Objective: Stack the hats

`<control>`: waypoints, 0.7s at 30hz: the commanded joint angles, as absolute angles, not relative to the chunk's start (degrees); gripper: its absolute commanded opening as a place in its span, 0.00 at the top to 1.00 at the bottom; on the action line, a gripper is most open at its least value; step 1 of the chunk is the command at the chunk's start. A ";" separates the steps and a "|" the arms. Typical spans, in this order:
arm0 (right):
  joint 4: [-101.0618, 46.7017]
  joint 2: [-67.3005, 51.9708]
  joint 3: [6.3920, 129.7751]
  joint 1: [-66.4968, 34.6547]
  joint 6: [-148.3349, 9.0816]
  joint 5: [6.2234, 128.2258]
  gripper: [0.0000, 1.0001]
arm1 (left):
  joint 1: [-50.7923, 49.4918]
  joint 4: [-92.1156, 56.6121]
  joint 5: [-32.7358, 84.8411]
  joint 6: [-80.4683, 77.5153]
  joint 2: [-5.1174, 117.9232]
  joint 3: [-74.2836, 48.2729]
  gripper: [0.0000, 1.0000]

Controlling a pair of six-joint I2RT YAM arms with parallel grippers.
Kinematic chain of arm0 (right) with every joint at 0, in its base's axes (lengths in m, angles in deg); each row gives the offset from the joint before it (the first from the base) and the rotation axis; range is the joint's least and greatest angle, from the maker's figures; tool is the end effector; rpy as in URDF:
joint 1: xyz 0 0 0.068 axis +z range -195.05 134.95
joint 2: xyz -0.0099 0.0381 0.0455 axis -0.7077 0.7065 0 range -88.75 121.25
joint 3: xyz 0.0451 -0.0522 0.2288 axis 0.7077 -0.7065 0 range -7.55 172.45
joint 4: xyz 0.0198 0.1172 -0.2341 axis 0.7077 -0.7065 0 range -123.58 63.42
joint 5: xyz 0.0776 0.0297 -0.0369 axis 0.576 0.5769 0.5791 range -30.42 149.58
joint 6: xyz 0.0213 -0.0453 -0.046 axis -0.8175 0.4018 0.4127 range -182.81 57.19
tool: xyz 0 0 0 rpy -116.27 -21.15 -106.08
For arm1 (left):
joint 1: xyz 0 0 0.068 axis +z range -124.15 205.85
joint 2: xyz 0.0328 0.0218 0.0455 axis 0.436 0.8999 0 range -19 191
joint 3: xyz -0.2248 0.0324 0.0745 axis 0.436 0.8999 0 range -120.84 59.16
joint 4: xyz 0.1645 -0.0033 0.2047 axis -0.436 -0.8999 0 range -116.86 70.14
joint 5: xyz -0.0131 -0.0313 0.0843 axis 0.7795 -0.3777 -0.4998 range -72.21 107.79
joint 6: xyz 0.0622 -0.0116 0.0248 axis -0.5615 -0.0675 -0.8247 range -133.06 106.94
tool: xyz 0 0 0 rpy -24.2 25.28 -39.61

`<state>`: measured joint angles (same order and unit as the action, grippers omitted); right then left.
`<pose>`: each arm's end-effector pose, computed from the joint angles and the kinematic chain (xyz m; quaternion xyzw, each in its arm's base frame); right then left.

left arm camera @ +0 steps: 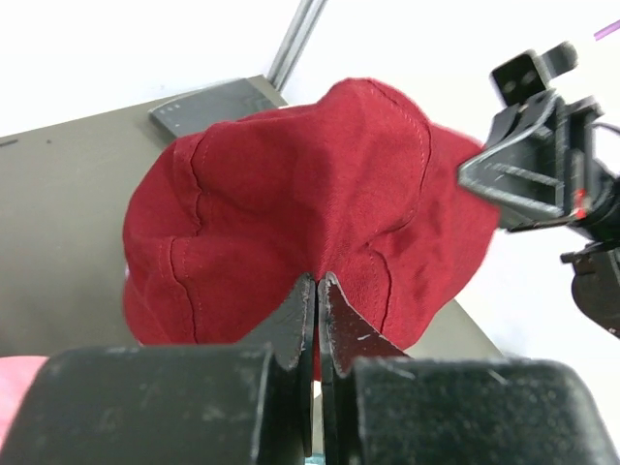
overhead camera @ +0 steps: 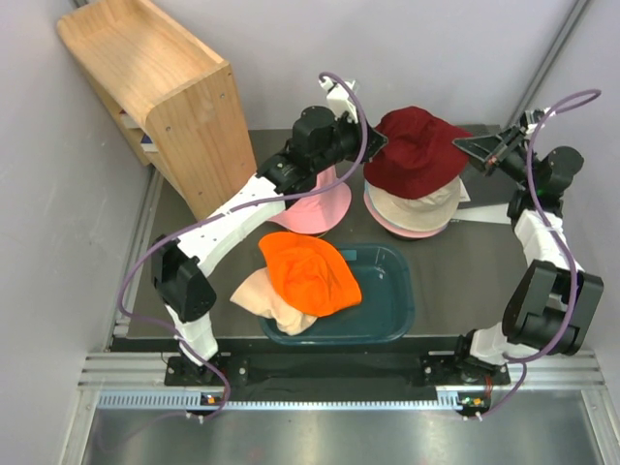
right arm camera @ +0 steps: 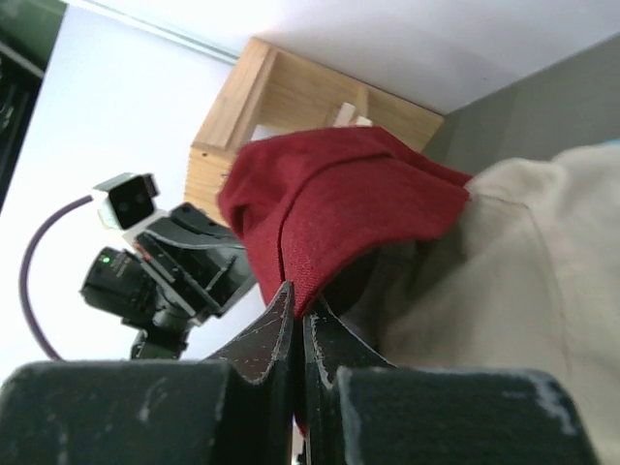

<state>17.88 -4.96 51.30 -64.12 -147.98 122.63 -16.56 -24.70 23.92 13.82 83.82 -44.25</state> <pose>0.3341 -0.0640 0.3246 0.1259 0.6390 0.6326 0.4191 0.3241 -0.3040 0.3898 0.1349 0.7202 -0.4185 0.5367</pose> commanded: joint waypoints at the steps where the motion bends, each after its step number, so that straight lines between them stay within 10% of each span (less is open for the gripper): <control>1: 5.62 -9.55 48.80 -66.22 -139.99 120.85 1.00 | -16.78 -22.22 26.58 14.10 83.13 -47.97 1.00; 21: -23.26 -11.22 47.46 -71.77 -122.25 116.81 0.97 | -19.59 -32.85 32.29 16.39 89.10 -56.06 1.00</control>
<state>-9.00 -9.22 44.61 -69.89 -132.48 119.42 -19.30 -29.72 31.38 16.86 88.52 -51.36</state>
